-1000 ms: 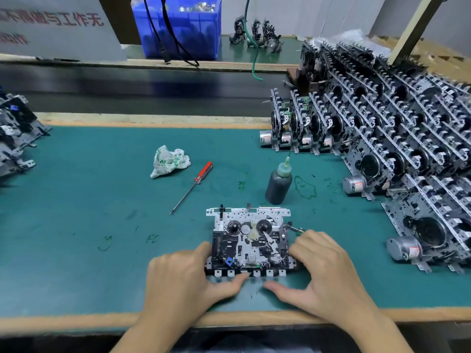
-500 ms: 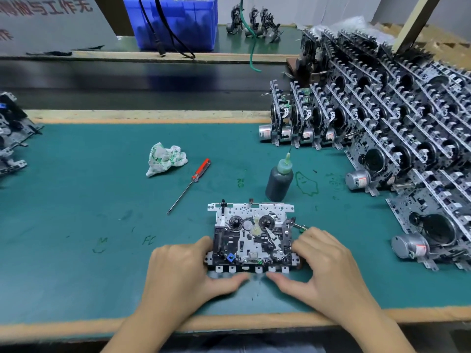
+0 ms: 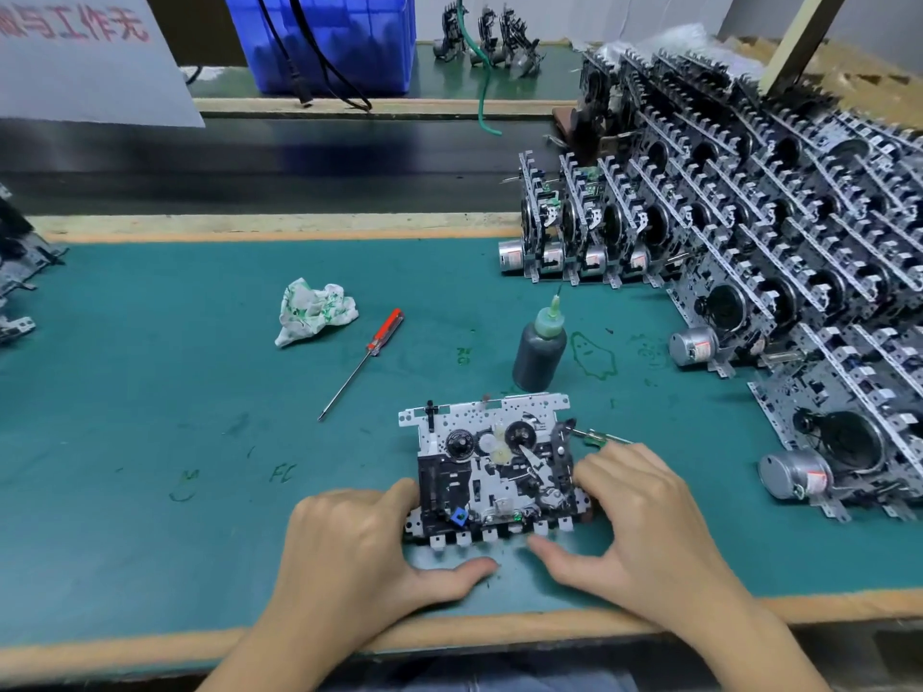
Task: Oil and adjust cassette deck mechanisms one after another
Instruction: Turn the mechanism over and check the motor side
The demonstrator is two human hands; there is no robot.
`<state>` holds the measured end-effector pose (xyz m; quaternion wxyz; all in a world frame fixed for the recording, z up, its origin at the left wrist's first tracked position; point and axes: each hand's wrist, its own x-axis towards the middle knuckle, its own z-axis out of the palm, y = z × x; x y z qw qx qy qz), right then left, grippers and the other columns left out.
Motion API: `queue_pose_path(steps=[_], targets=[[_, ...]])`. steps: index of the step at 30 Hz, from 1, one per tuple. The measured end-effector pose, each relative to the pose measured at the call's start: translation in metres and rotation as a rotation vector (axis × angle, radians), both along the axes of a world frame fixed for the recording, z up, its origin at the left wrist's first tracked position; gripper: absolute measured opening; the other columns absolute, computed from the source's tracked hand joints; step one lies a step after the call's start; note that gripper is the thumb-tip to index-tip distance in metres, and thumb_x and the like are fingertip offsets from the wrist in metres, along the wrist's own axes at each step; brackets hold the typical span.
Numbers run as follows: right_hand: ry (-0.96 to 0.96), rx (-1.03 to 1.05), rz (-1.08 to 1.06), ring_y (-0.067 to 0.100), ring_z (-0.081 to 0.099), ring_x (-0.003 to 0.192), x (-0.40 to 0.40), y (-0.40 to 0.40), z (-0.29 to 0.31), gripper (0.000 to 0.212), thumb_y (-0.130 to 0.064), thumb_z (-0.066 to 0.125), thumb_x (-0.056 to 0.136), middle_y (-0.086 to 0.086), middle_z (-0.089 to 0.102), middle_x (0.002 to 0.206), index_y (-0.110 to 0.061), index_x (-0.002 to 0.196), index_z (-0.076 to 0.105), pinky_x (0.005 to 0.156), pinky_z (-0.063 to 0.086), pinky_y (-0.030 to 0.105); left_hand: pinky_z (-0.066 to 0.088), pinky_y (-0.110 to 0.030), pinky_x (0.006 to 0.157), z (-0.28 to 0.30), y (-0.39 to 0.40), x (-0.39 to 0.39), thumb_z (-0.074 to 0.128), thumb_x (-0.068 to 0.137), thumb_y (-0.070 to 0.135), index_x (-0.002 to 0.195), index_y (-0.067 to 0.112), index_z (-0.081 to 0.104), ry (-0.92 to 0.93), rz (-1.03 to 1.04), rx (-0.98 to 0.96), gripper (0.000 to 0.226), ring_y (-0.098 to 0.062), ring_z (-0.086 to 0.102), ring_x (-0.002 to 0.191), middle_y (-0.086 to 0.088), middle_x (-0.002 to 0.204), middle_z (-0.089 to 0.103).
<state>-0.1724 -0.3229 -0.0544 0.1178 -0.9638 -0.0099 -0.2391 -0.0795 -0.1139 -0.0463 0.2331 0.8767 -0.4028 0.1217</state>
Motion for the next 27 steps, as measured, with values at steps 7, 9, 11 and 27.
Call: queue_pose_path(steps=[7, 9, 11, 27], targets=[[-0.057, -0.062, 0.015, 0.016, 0.035, 0.052, -0.001, 0.001, -0.001, 0.056, -0.063, 0.050, 0.081, -0.005, 0.038, 0.051, -0.015, 0.053, 0.042, 0.058, 0.028, 0.026, 0.029, -0.023, 0.034, -0.002, 0.002, 0.003, 0.055, 0.059, 0.079, 0.048, 0.016, 0.041, 0.022, 0.056, 0.035, 0.065, -0.018, 0.040, 0.029, 0.004, 0.034, 0.033], [-0.052, -0.063, 0.002, 0.015, 0.034, 0.053, 0.000, 0.002, 0.000, 0.055, -0.064, 0.053, 0.077, -0.006, 0.038, 0.051, -0.016, 0.053, 0.041, 0.058, 0.030, 0.026, 0.029, -0.022, 0.035, -0.002, 0.001, 0.002, 0.055, 0.059, 0.078, 0.048, 0.017, 0.040, 0.017, 0.048, 0.028, 0.064, -0.017, 0.040, 0.029, 0.004, 0.034, 0.033], [-0.037, -0.052, -0.006, 0.012, 0.030, 0.056, -0.001, 0.001, 0.001, 0.055, -0.066, 0.057, 0.070, -0.007, 0.038, 0.052, -0.017, 0.053, 0.041, 0.059, 0.030, 0.027, 0.027, -0.020, 0.035, -0.002, 0.001, 0.001, 0.055, 0.060, 0.077, 0.047, 0.018, 0.038, 0.015, 0.030, 0.013, 0.063, -0.017, 0.038, 0.028, 0.004, 0.033, 0.032], [0.005, -0.058, 0.028, 0.017, 0.036, 0.054, -0.002, -0.002, 0.000, 0.047, -0.056, 0.056, 0.075, -0.006, 0.037, 0.055, -0.016, 0.056, 0.042, 0.060, 0.031, 0.028, 0.032, -0.020, 0.031, -0.001, 0.012, 0.010, 0.050, 0.076, 0.069, 0.054, 0.019, 0.039, -0.043, -0.112, 0.036, 0.056, -0.016, 0.038, 0.030, 0.006, 0.036, 0.035]])
